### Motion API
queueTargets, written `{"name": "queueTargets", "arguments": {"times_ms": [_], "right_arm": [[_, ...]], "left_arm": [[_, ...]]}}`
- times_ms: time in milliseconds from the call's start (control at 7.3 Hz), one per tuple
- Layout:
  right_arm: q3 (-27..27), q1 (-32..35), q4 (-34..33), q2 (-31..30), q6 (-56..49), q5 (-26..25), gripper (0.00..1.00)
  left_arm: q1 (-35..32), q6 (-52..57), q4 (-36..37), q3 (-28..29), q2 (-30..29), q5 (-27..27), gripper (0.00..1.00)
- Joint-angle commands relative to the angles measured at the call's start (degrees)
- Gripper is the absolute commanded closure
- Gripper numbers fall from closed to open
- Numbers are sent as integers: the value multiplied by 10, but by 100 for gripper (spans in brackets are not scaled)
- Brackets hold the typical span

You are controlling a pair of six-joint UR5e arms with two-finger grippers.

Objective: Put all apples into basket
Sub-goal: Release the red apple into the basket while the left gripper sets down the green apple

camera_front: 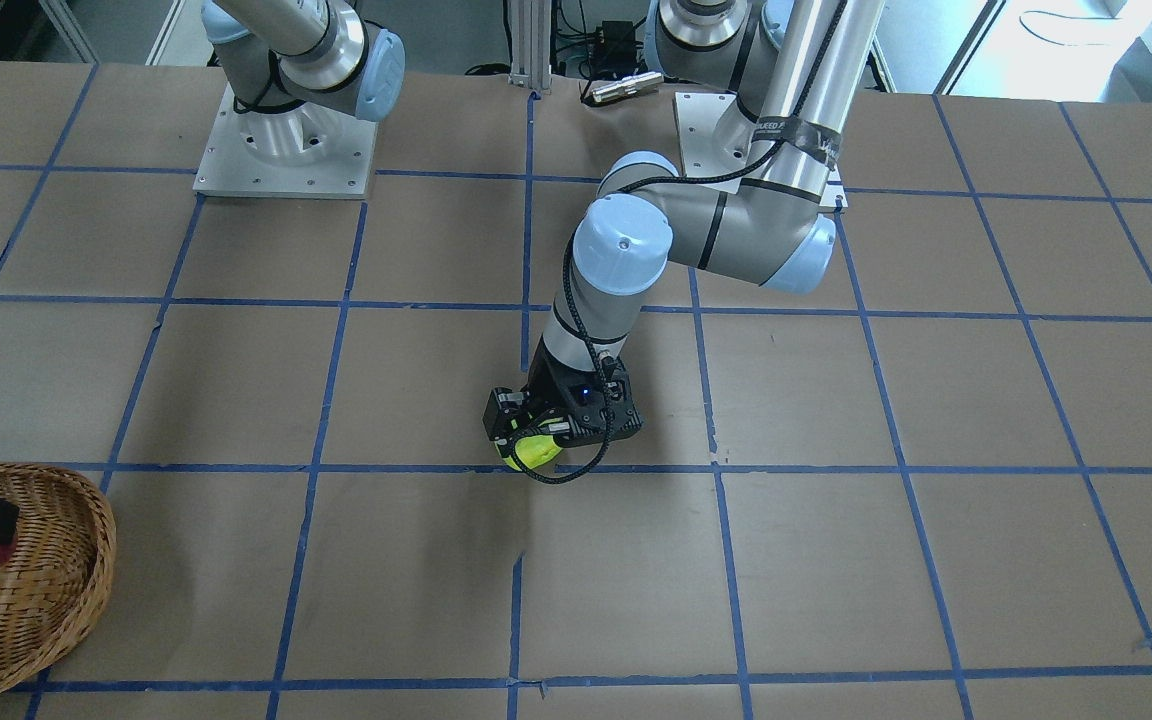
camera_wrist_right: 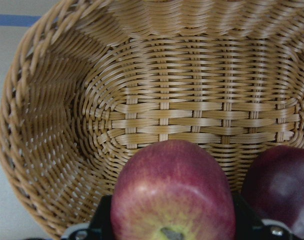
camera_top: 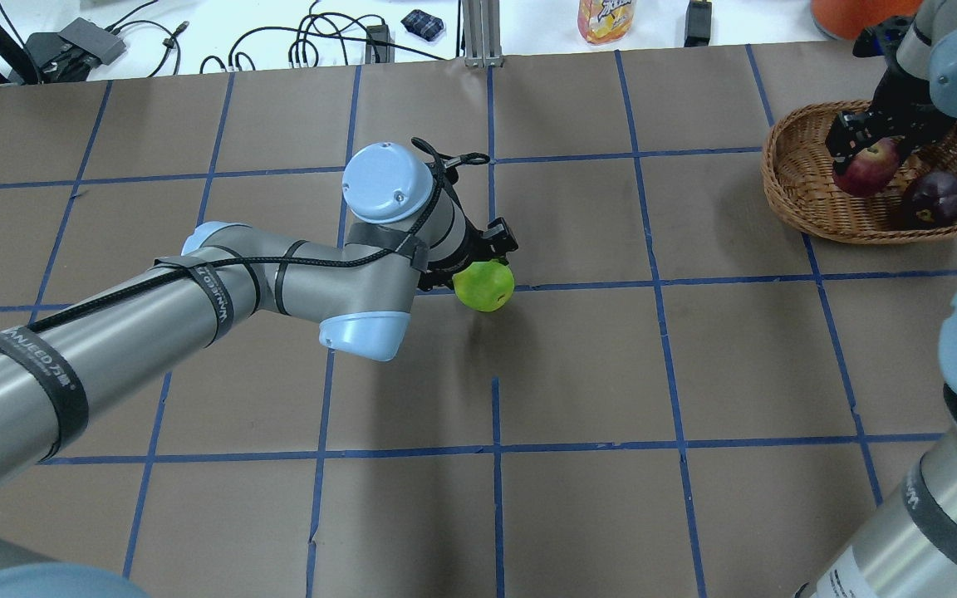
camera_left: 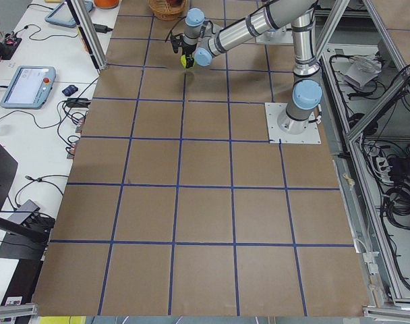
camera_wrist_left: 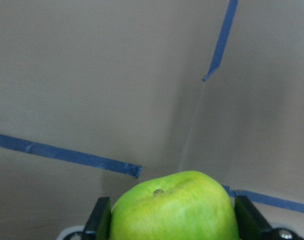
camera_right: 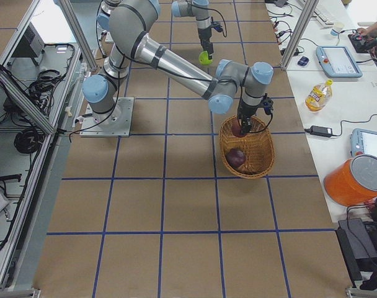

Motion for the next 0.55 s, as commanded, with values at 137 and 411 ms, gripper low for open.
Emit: {"name": "queueTargets", "arguments": {"times_ms": [137, 411], "right_arm": [[2, -20, -36, 33, -23, 1, 100], [2, -22, -38, 40, -26, -1, 31]], "left_arm": [[-3, 2, -1, 4, 9, 4, 0], [2, 4, -38, 12, 49, 3, 0]]}}
